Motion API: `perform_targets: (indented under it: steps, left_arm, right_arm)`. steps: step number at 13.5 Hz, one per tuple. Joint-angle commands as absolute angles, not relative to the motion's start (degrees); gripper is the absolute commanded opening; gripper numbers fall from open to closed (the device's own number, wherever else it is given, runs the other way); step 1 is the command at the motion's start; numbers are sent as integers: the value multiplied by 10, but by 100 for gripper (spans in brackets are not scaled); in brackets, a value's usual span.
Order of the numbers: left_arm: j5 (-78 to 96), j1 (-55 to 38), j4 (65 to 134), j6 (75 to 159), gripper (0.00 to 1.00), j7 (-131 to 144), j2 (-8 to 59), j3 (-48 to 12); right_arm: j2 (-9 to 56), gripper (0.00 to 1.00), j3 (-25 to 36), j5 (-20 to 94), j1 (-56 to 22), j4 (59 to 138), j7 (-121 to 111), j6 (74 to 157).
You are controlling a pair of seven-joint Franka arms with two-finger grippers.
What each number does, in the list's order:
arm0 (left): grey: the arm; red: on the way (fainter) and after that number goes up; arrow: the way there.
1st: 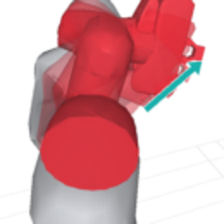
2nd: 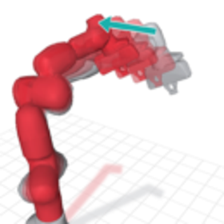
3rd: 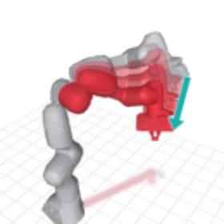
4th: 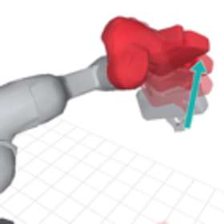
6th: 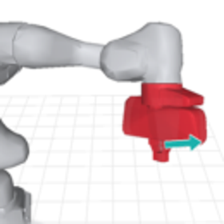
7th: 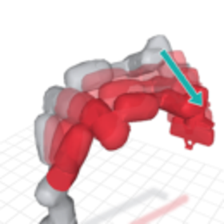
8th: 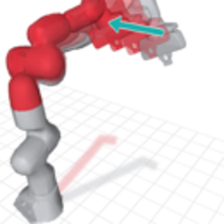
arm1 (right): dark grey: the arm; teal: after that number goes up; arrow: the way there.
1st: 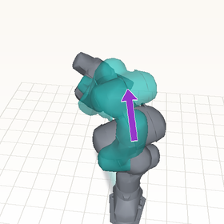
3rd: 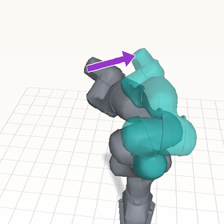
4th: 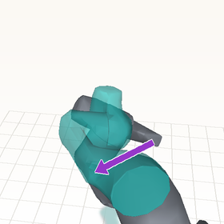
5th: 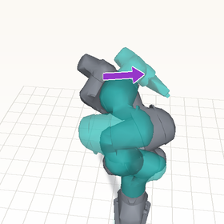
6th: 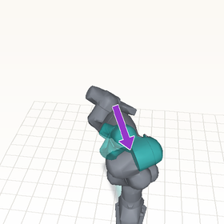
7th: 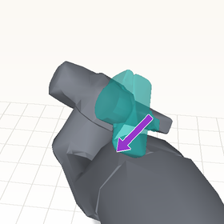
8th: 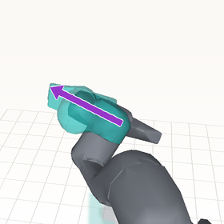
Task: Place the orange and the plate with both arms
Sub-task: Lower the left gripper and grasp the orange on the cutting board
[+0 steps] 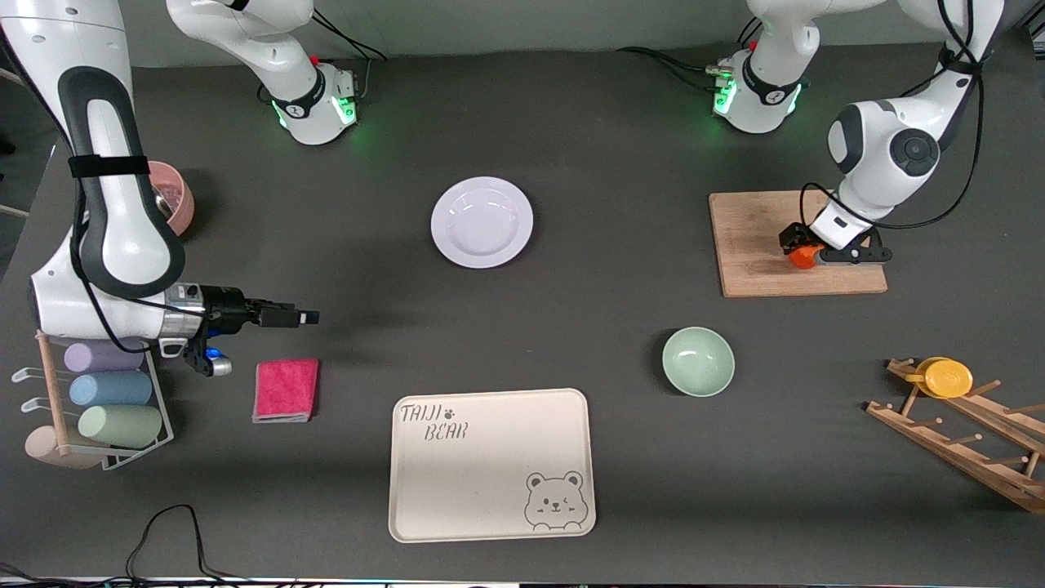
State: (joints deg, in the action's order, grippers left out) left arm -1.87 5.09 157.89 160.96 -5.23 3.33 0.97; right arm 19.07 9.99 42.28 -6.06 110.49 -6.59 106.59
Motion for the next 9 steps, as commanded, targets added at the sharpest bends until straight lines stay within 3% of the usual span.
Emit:
perform_targets:
  steps: [1,2,5,9]
  left_arm:
    - [-25,51,1583,1617,100,-62,33,9]
    - [-25,51,1583,1617,93,-62,33,9]
    - [-25,51,1583,1614,53,-63,33,9]
    - [-25,51,1575,1591,38,-61,14,8]
  right_arm:
    - [171,100,103,438,-66,1135,-81,1067]
    - [171,100,103,438,-68,1137,-83,1070]
    - [178,100,103,438,-79,1136,-79,1088]
    - [177,100,99,443,-104,1132,-42,1095]
